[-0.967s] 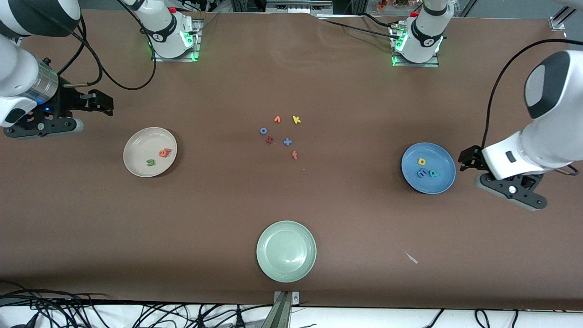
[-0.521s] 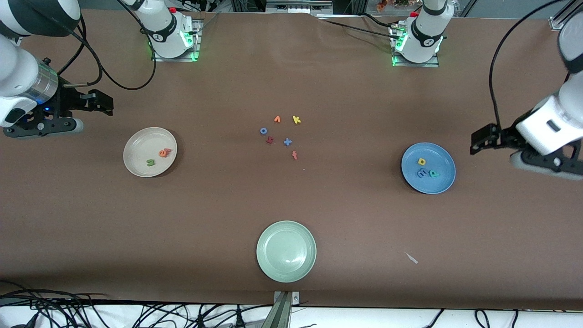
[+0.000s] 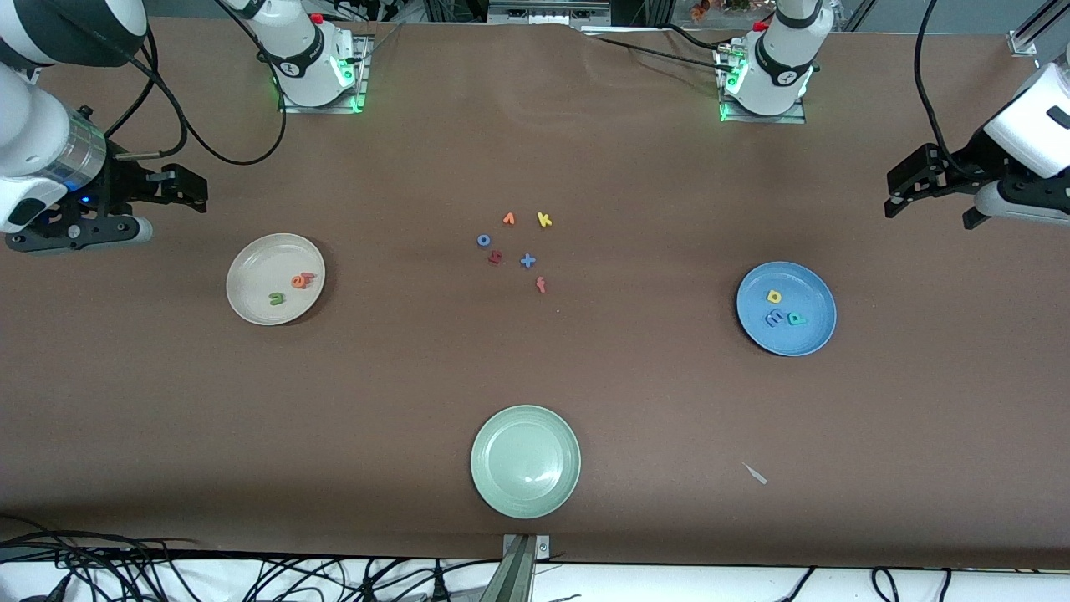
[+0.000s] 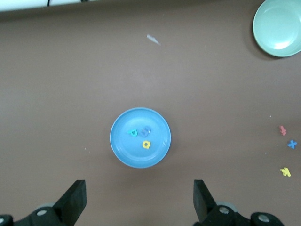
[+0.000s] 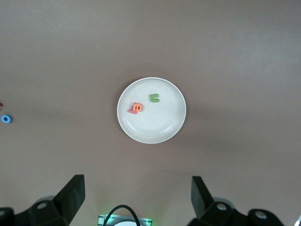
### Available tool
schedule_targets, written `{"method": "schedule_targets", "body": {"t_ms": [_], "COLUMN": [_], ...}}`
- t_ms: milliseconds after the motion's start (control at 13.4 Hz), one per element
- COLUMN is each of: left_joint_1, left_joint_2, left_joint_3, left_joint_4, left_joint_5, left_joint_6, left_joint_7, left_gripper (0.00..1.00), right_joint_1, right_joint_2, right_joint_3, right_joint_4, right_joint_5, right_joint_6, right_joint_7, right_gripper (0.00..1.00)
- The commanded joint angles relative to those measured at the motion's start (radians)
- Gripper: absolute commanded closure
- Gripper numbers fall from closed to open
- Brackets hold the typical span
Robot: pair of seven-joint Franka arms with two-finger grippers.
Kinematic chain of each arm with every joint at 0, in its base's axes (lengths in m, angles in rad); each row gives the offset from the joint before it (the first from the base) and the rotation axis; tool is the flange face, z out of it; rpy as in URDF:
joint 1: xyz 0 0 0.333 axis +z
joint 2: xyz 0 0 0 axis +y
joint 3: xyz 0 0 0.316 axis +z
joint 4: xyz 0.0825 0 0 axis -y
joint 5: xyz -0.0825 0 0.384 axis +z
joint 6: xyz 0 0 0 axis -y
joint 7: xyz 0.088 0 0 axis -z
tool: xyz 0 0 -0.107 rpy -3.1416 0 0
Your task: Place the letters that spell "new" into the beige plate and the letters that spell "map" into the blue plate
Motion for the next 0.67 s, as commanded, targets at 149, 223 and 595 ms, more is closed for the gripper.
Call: {"method": "schedule_targets", "body": {"t_ms": [149,223,595], "left_joint_1": [0.003,0.003,0.003], "left_joint_2": [0.022,0.024,0.022], "left_joint_3": [0.014,0.014,0.011], "left_joint_4": [0.008,0.012,0.019], "left_joint_5": [0.01,0.012,0.027], "left_joint_6": [0.008,0.008,-0.064], "left_joint_7": [-0.01,-0.01,-0.009], "left_gripper": [0.0,0.0,0.0], "right_joint_1": [-0.009,-0.009,-0.009], "right_joint_2": [-0.013,-0.013,-0.013], "right_joint_3": [0.009,0.007,0.006], "right_joint_4": [-0.005,-0.004,-0.005], "right_joint_5": [-0.003,-0.003,-0.003], "right_joint_6": [-0.008,-0.009,-0.009], "right_joint_7": [0.008,0.006,0.008], "right_gripper": [0.0,0.0,0.0]}}
